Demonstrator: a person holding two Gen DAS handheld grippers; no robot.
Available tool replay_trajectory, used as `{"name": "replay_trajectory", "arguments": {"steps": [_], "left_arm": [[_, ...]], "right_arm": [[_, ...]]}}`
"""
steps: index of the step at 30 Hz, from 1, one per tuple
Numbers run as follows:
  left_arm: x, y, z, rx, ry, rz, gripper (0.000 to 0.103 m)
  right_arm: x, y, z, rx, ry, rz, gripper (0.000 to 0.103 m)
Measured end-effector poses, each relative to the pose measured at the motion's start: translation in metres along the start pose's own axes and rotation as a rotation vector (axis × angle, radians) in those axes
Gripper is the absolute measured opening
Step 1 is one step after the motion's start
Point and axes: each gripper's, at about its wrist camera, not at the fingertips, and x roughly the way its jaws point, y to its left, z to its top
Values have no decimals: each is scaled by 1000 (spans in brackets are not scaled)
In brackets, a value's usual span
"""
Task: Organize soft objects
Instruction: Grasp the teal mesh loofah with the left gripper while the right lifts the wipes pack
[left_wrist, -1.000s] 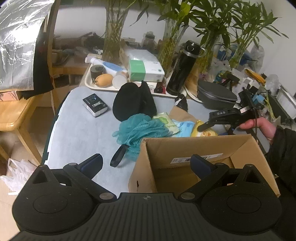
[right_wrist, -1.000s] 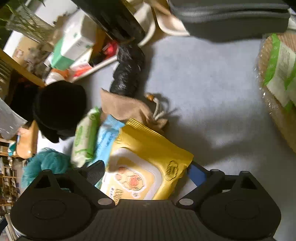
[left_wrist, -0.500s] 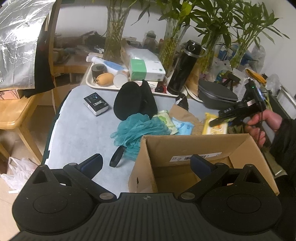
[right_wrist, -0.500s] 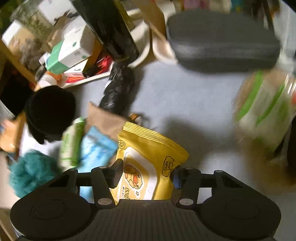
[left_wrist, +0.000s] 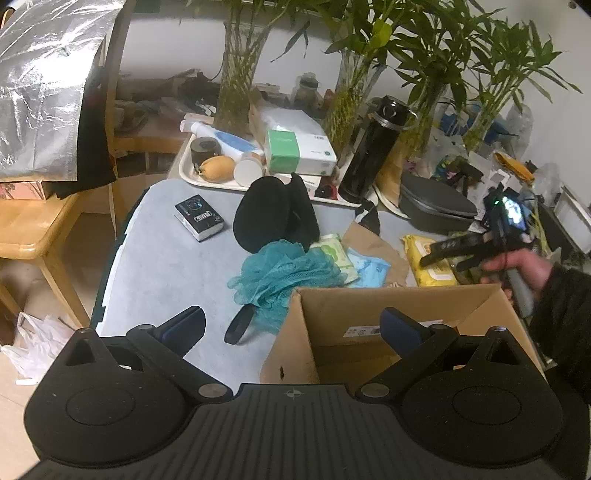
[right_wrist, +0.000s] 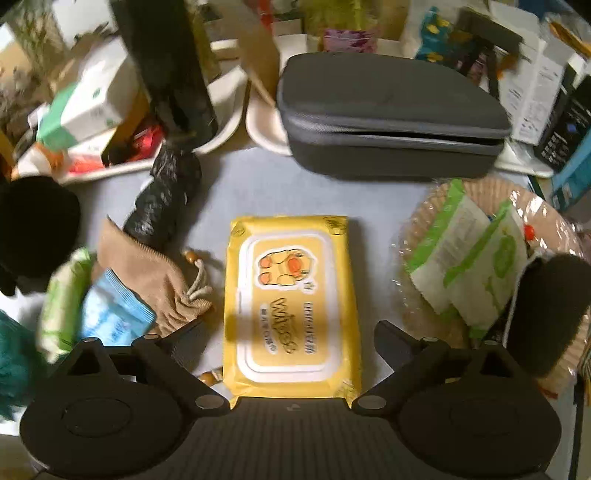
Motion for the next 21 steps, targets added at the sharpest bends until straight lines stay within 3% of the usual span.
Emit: {"name": "replay_trajectory", "arguments": {"steps": [4, 6, 9, 21], "left_arm": [[0, 4, 3, 4, -3, 12, 103], [2, 6, 5, 3, -1, 19, 103], [4, 10, 9, -1, 2, 21, 103], [32, 17, 46, -7, 60, -50, 103]], "right_arm": [[8, 10, -1, -13, -28, -12, 90], [9, 13, -2, -18, -31, -50, 75], [4, 12, -4, -28, -50, -47, 67], [-70, 2, -17, -86, -165, -7, 64]]}}
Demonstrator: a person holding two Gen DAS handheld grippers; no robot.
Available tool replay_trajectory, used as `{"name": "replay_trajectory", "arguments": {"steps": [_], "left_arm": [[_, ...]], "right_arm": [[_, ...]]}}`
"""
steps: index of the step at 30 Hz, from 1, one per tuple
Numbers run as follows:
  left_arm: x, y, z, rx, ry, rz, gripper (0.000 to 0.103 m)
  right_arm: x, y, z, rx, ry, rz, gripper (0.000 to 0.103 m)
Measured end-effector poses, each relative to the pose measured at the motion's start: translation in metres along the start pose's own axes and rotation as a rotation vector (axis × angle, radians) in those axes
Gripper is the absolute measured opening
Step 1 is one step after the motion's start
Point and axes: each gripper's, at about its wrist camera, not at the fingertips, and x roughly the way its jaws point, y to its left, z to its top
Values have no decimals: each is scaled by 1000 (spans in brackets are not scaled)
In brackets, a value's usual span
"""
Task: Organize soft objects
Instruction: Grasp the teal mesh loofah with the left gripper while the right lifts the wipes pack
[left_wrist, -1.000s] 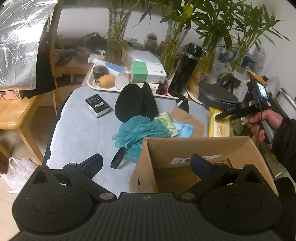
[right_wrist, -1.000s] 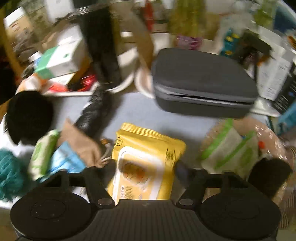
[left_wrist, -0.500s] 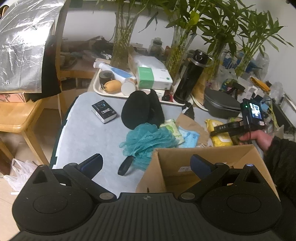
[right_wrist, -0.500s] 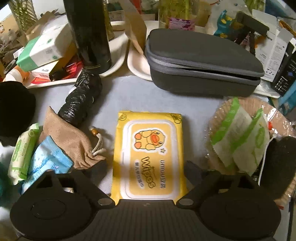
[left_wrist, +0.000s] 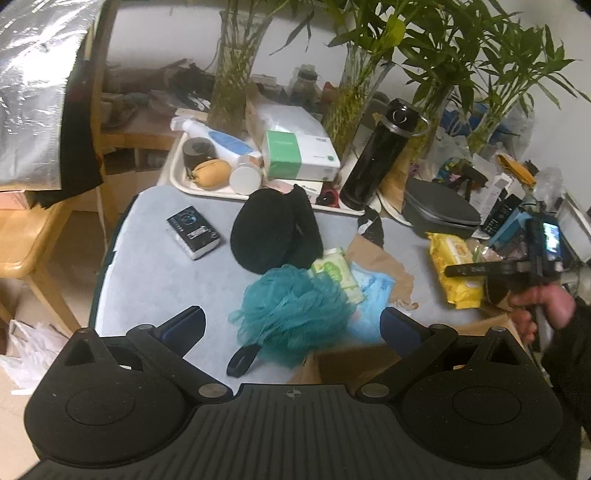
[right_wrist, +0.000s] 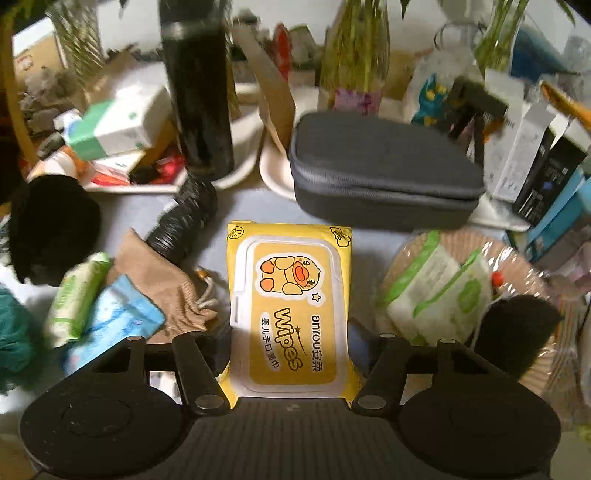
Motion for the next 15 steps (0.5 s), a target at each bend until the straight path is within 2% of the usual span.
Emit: {"name": "replay_trajectory", "arguments": {"steps": [7, 8, 9, 12, 15], "left_arm": [[39, 7, 22, 5, 64, -102, 102], [48, 8, 24, 10, 79, -112, 98], [55, 10, 26, 7, 97, -123, 87], [82, 17, 31, -24, 181, -160, 84], [106, 22, 33, -22, 252, -142, 83]], "right_arm": [[-67, -5, -5, -11, -86, 65, 65], [-75, -4, -6, -12, -94, 75, 65], [-83, -3, -7, -16, -103, 83, 65], [-105, 0, -13, -22, -127, 109, 65], [-125, 4, -20, -37, -150, 137, 65]]}}
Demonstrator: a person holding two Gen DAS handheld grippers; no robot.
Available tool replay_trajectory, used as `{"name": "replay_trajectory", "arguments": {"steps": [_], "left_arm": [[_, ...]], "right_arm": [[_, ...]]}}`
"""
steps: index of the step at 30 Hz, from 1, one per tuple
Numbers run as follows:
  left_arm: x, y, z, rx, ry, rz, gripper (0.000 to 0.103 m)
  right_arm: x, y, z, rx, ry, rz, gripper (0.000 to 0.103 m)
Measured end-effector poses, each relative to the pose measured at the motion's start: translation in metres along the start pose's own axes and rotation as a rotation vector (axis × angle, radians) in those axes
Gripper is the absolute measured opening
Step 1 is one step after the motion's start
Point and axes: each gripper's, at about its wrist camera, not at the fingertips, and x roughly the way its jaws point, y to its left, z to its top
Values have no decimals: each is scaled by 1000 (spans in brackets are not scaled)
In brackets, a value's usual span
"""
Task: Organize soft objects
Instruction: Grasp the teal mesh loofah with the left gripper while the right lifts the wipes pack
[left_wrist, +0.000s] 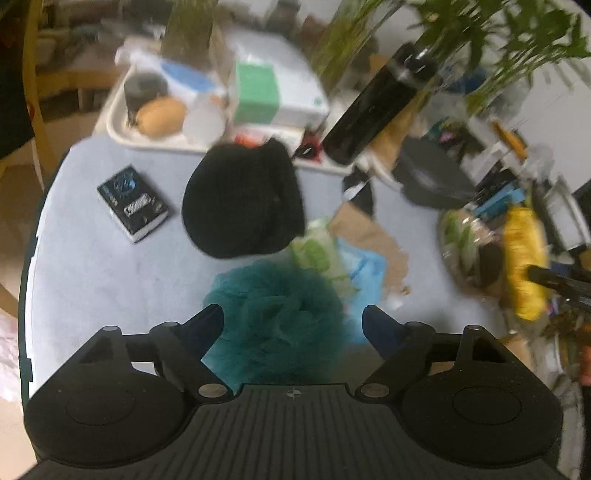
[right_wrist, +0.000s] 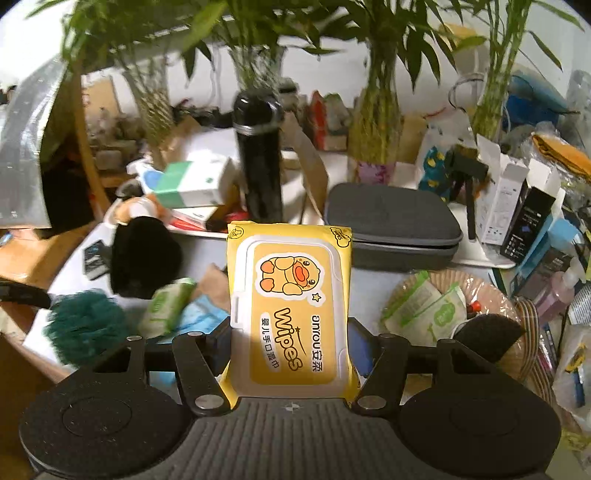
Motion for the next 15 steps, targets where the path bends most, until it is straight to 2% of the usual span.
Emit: {"name": "replay_trajectory", "arguments": {"steps": [5, 7, 8, 9, 10, 12, 15], "left_arm": [[30, 12, 6, -17, 103, -2, 78], [37, 15, 7, -40, 133, 5, 65], [39, 16, 7, -49, 148, 9, 50], [39, 17, 7, -58, 157, 11, 42], [38, 17, 8, -65, 156, 8, 39], [33, 15, 9, -63, 145, 17, 25], [23, 11, 12, -55, 105, 28, 13]], "right_arm": [[-24, 11, -7, -18, -30, 23, 65], [-32, 15, -10, -23, -38, 38, 65], [-35, 16, -11, -28, -40, 41, 65], [-38, 18, -13, -35, -42, 42, 65], [-40, 20, -14, -41, -47, 42, 65], [-44, 22, -16, -50, -52, 45, 65], [-50, 23, -18, -43, -58, 57, 65]]}}
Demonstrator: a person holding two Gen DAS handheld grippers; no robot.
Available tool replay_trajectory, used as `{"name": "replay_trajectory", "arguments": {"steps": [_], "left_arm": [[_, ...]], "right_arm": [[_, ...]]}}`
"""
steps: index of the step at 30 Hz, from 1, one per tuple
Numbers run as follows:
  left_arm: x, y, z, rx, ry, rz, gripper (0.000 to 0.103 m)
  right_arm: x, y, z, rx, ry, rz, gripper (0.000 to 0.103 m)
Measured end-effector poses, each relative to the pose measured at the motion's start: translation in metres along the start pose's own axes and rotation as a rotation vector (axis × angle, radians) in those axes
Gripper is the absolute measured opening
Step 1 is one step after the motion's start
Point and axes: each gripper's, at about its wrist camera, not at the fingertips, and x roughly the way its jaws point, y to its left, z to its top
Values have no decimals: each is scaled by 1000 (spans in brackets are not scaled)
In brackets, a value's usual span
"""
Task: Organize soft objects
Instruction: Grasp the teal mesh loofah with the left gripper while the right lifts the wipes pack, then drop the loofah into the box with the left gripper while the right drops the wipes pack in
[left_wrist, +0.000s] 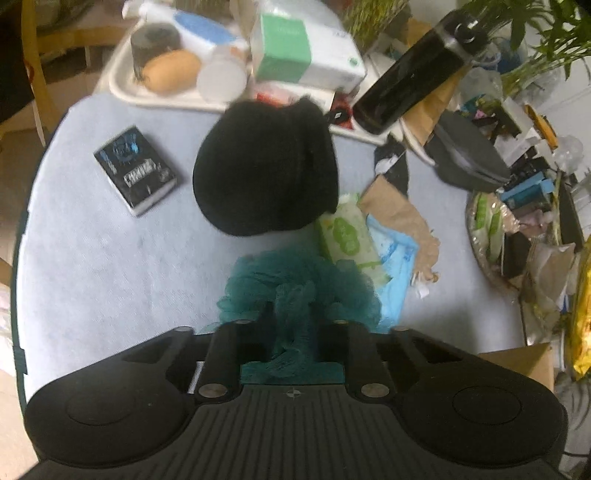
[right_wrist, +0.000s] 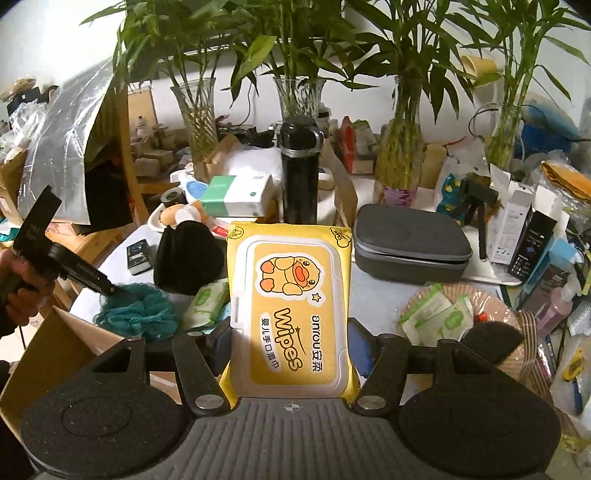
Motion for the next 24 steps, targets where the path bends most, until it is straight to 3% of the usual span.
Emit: {"name": "replay_trajectory", "arguments": {"steps": [17, 24], "left_arm": [[-92, -55, -16, 128, -336, 114, 10], [-125, -69, -32, 140, -415, 92, 9]], "right_arm": [[-45, 12, -2, 33, -50, 41, 65], [-64, 23, -6, 36, -60, 73, 65]]}}
